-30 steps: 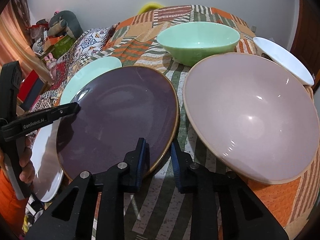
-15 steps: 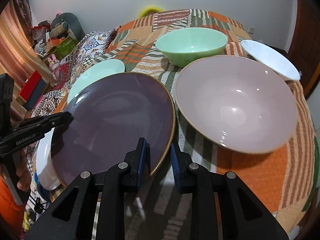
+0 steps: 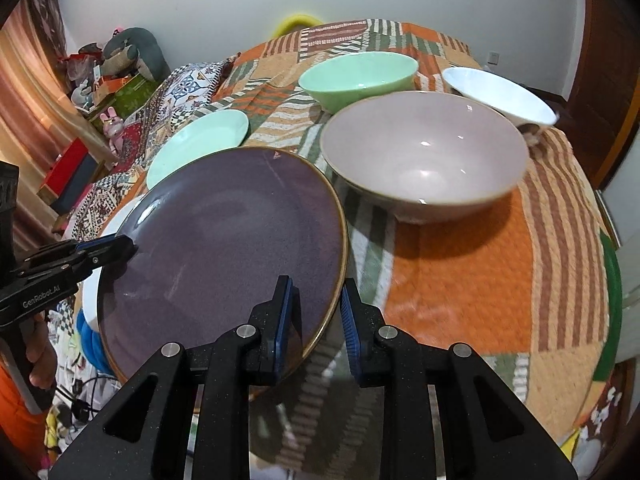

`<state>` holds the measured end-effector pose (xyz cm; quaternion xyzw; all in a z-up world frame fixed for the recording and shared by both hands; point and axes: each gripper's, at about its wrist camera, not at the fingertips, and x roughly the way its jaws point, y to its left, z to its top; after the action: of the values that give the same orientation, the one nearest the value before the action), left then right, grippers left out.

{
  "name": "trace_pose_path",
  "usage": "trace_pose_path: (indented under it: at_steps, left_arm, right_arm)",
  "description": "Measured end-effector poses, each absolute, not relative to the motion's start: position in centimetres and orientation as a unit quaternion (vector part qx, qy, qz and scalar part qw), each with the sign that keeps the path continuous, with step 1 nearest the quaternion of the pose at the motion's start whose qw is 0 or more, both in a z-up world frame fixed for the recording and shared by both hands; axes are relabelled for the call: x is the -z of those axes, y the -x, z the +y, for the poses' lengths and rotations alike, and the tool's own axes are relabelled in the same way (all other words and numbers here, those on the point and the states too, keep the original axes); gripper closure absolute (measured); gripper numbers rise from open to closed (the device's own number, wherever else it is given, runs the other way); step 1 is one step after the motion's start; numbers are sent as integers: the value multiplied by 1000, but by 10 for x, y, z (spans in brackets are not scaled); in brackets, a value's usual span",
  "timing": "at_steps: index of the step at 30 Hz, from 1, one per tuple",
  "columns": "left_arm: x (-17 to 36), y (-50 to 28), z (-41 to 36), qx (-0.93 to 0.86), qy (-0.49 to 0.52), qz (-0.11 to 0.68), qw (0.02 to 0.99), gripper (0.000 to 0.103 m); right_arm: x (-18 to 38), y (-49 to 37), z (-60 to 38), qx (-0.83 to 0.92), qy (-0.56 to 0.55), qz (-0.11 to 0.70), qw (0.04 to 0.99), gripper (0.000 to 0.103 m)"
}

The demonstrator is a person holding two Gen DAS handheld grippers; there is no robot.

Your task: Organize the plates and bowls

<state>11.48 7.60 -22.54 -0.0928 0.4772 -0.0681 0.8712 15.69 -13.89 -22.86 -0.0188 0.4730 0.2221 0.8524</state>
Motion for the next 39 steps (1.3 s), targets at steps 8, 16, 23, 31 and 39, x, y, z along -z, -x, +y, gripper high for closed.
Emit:
trace_pose_path:
  at_steps: [8,16,23,31,39]
  left_arm:
    - [231,-113,52,78,76,488,866,85]
    - [244,-120,46,82,77,505,856,83]
    - [249,-118,41,83,65,504,857,79]
    - [246,-117,39,62,47,501,862,79]
    - [226,-105,49,48,40,479,876,78]
  right_arm:
    - [236,-153,-158,-201,16,483,852,81]
    - [247,-153,-167,-189,11,491,851,81]
    - [251,-153,-168,-193,14,488,851,81]
    - [248,-151,-165,-191,38,492,848,76]
    - [229,-145,-172,-191,33,475,858,68]
